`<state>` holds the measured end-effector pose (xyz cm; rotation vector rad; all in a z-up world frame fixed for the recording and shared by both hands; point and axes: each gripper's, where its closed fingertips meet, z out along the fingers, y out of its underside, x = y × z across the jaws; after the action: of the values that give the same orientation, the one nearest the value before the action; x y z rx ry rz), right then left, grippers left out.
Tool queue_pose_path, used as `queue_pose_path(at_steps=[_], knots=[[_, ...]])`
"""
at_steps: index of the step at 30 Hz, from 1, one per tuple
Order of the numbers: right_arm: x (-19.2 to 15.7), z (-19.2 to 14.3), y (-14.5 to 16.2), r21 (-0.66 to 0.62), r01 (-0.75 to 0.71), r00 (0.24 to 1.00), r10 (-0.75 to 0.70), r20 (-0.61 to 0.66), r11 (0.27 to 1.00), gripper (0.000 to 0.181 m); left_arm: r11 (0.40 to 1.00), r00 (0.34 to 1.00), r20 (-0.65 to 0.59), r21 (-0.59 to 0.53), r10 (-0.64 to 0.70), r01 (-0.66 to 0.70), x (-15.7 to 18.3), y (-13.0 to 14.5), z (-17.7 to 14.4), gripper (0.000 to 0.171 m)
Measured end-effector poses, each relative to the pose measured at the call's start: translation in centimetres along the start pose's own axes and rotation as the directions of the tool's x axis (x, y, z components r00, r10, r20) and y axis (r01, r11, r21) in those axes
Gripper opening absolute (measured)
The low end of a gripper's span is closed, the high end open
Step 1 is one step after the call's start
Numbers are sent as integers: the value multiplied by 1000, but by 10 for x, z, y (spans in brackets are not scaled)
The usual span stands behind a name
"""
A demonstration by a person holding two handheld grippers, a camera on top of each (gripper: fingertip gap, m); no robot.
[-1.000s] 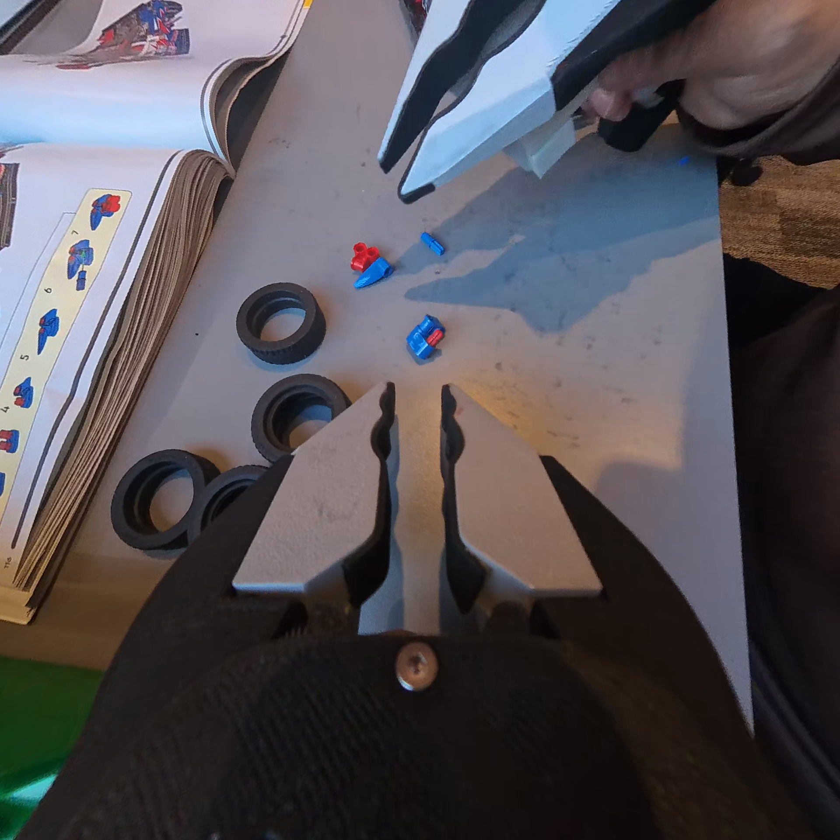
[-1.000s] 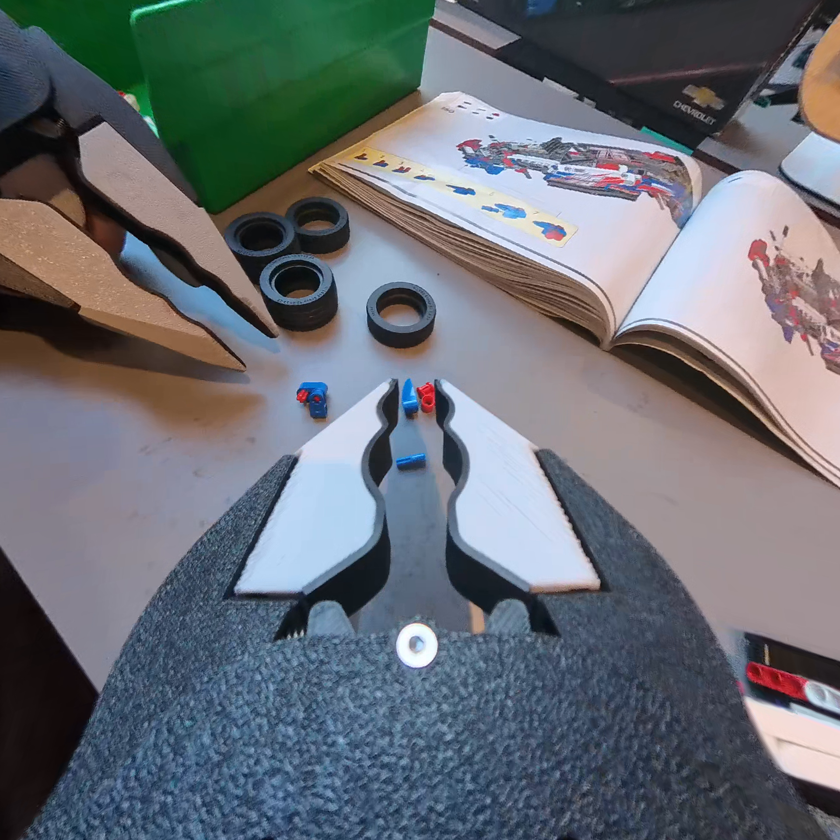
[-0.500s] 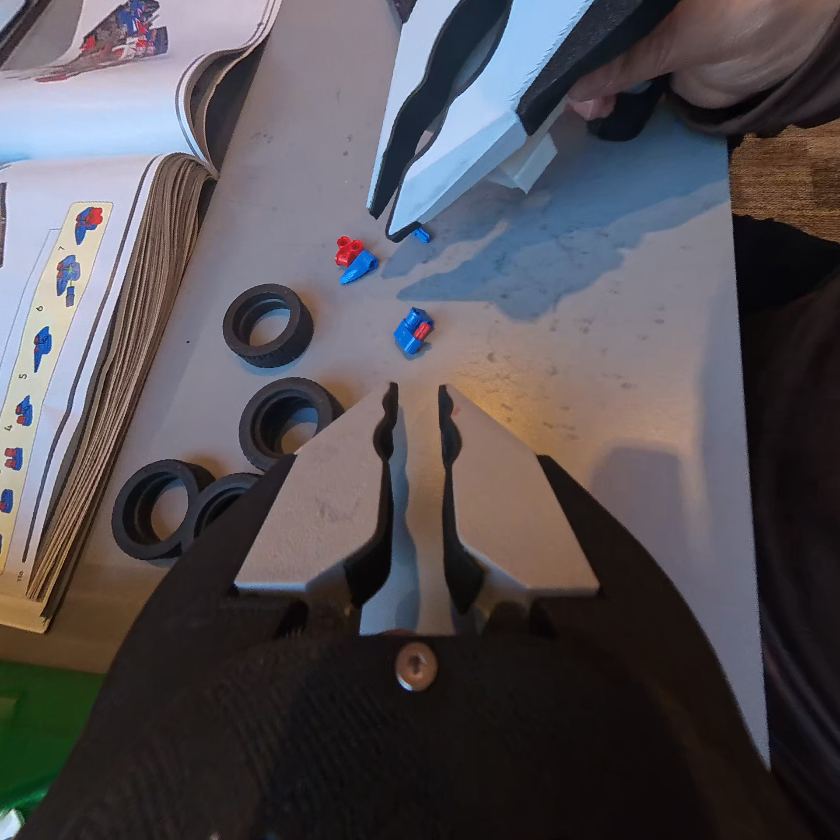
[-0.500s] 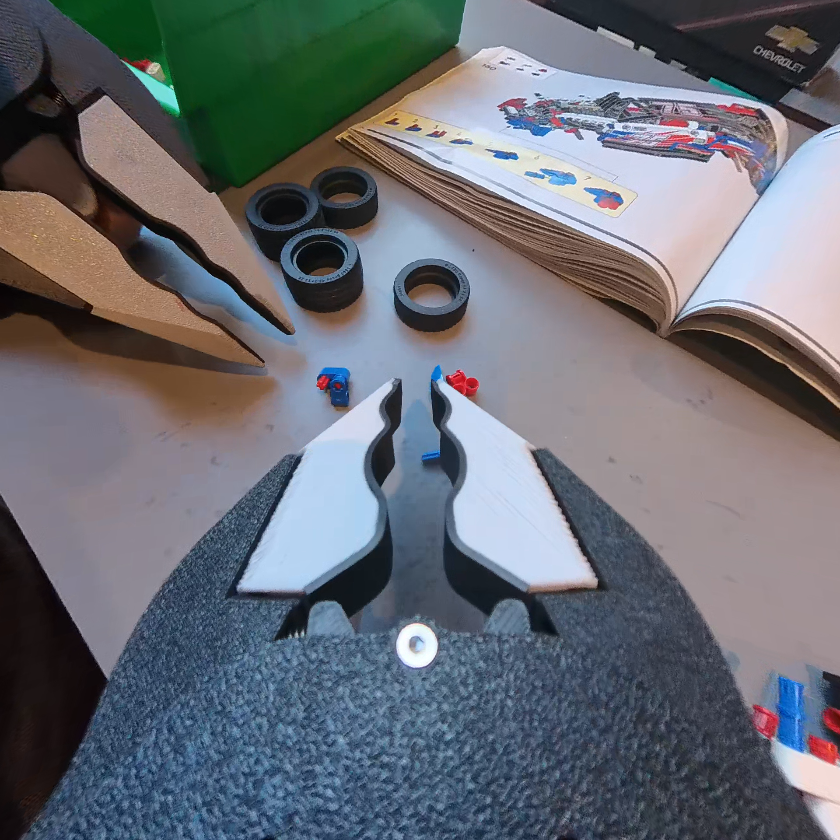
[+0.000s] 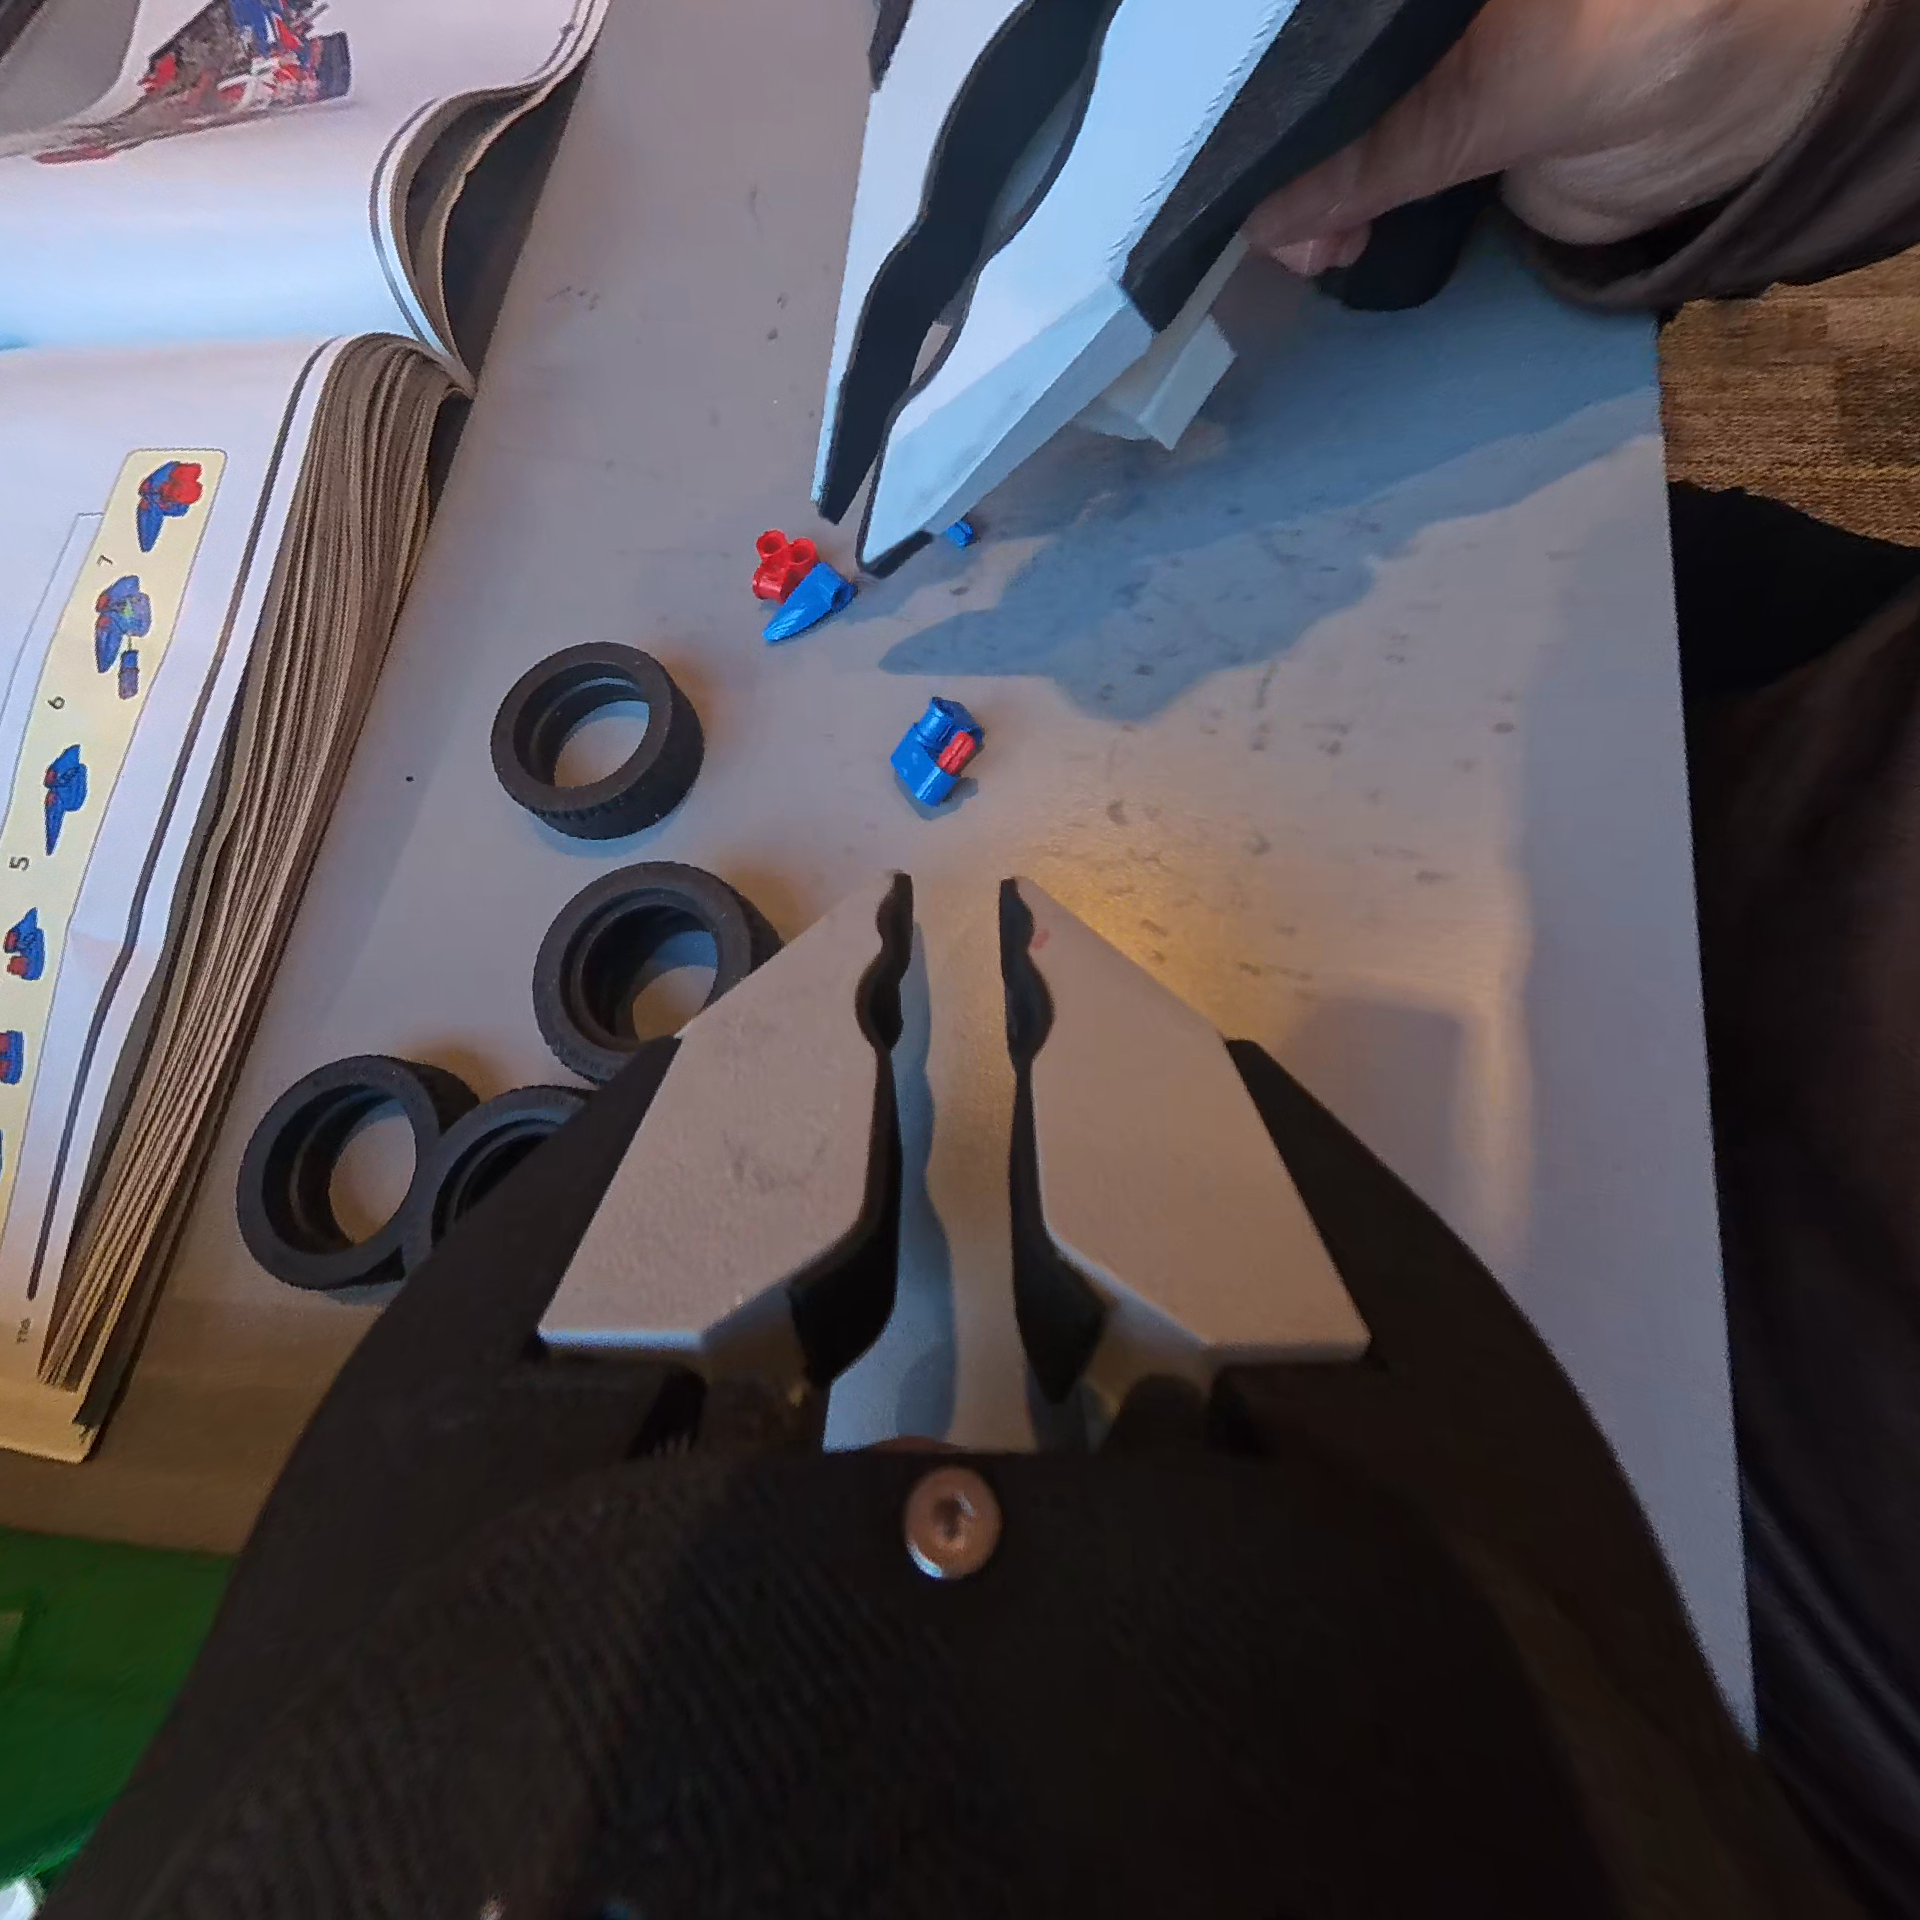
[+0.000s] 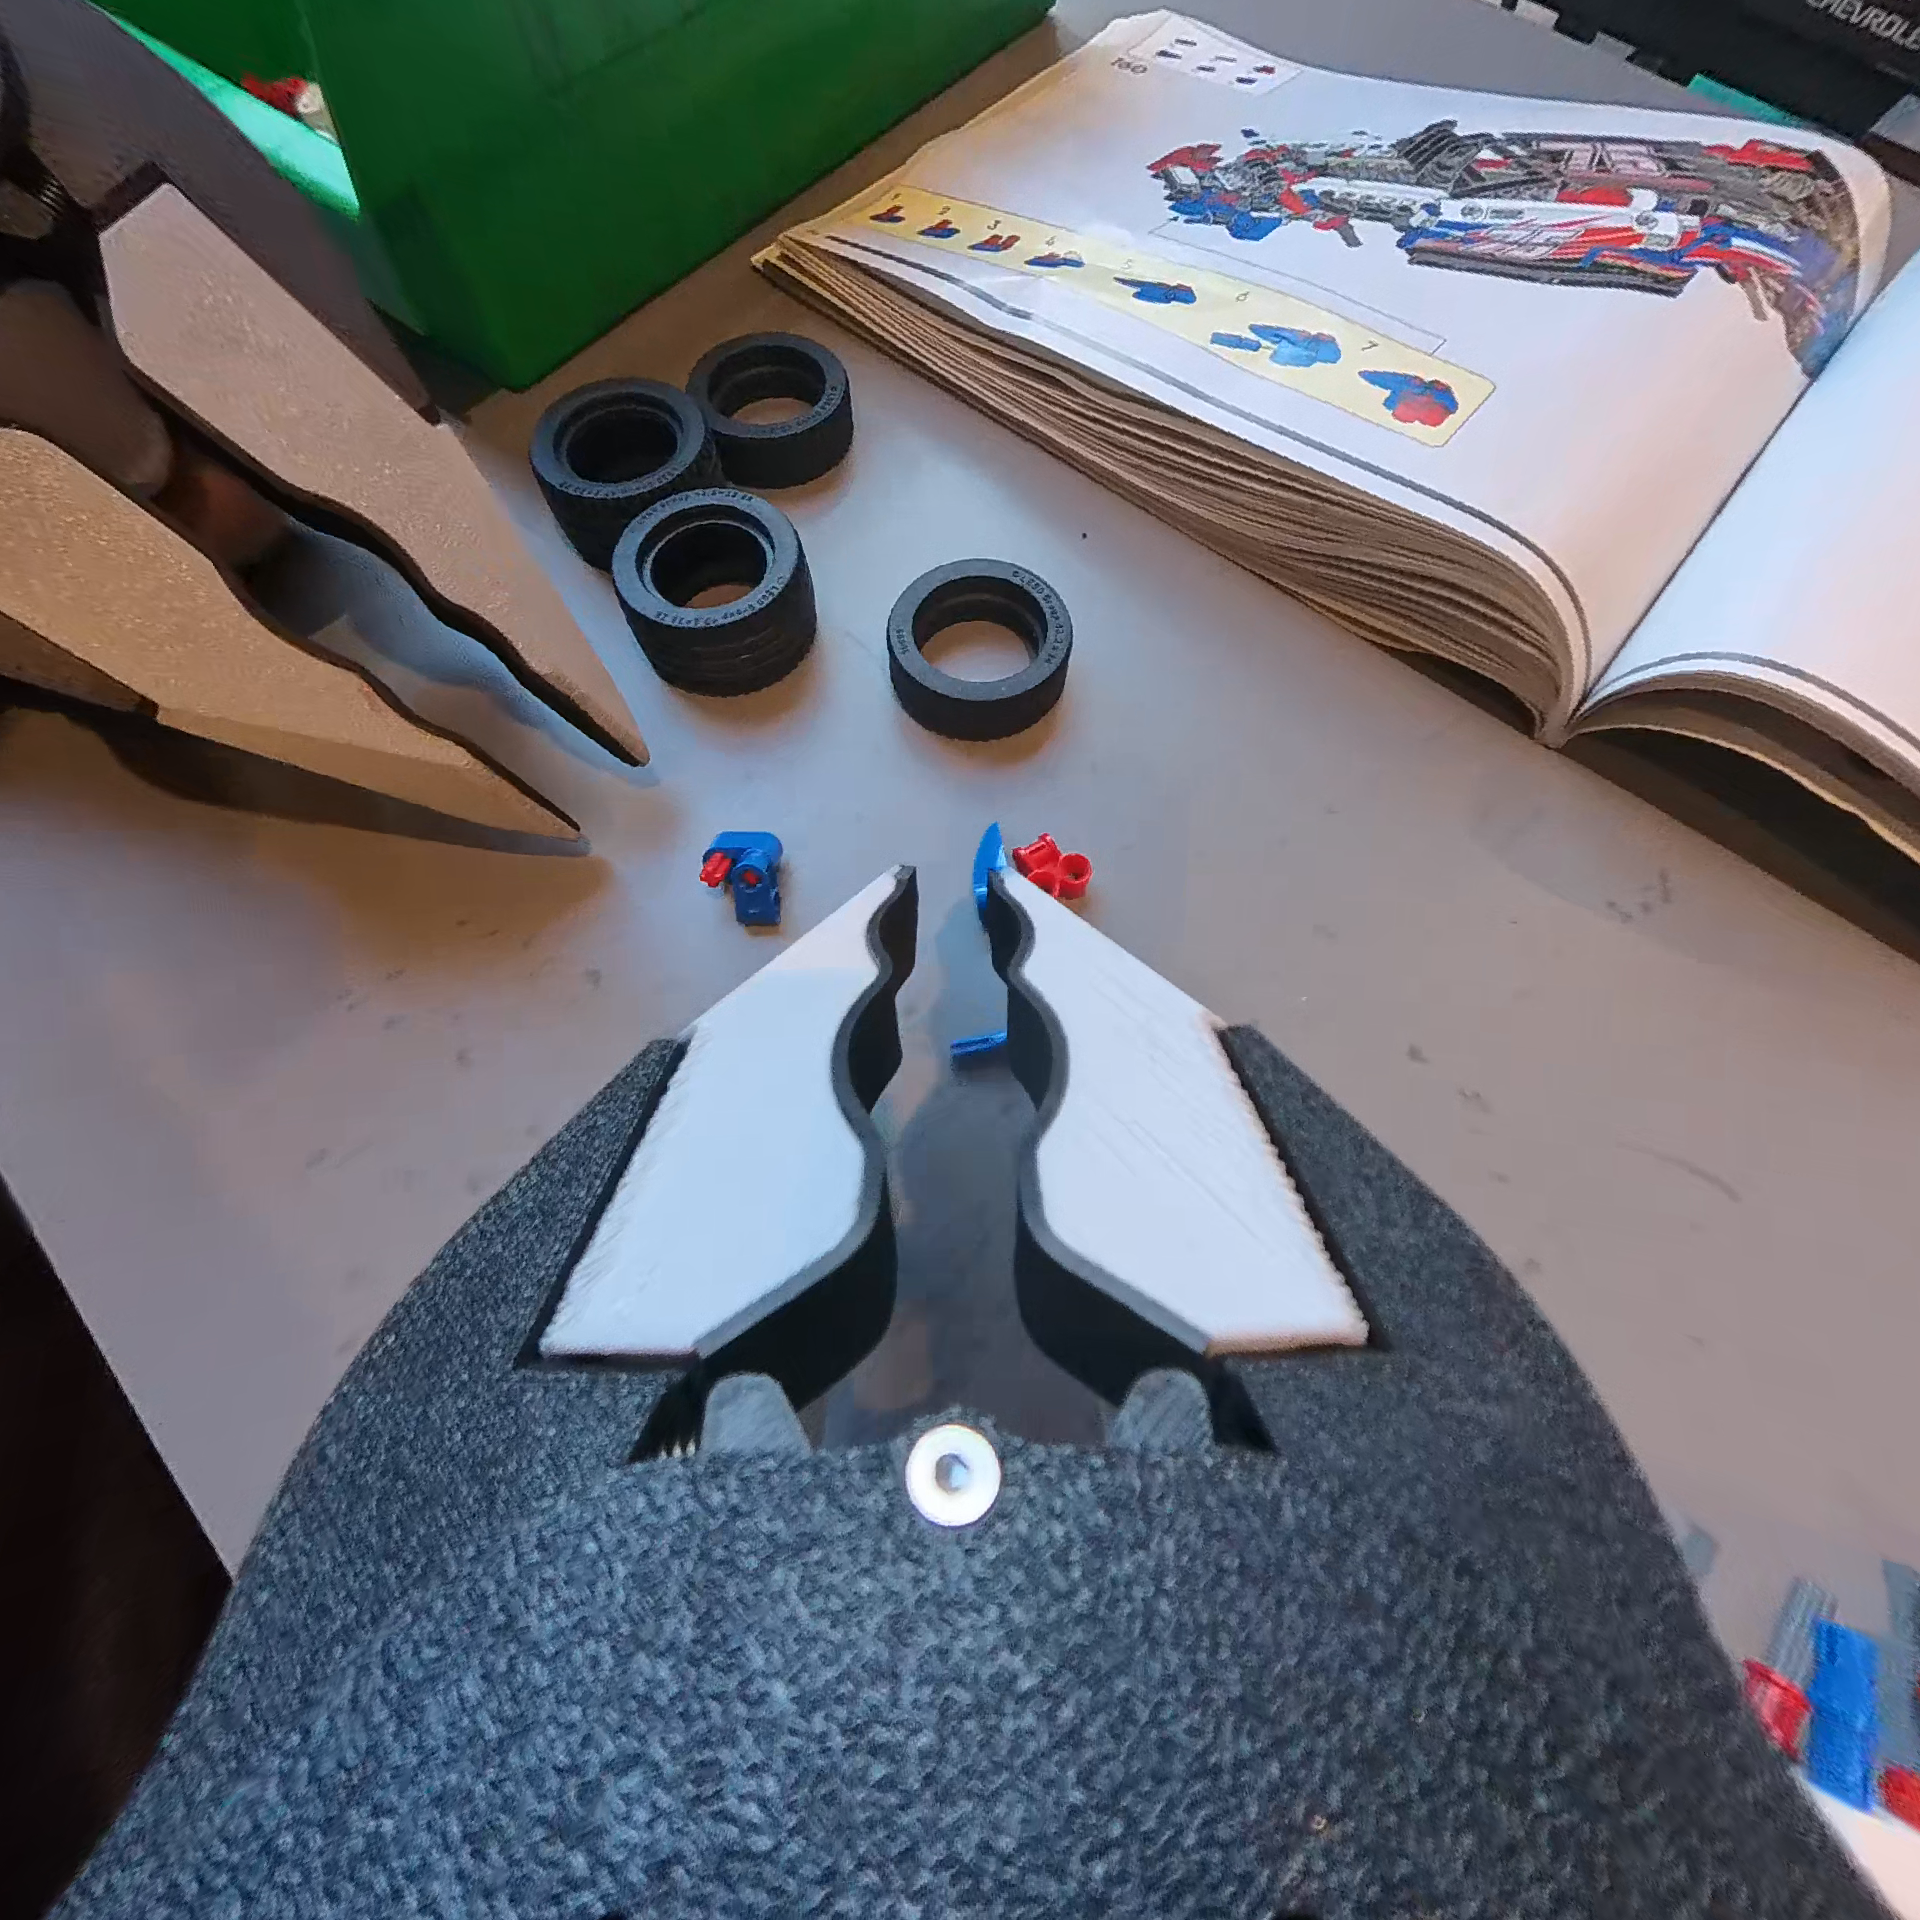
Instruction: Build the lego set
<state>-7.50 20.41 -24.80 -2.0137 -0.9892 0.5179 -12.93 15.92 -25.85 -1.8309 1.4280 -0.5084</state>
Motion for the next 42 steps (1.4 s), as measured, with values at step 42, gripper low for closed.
queue_pose_path(at_steps=[42], knots=[[3,9,1,-275,540,841,-516,160,795,19,995,994,47,-44,95,-93,4,4,4,12]])
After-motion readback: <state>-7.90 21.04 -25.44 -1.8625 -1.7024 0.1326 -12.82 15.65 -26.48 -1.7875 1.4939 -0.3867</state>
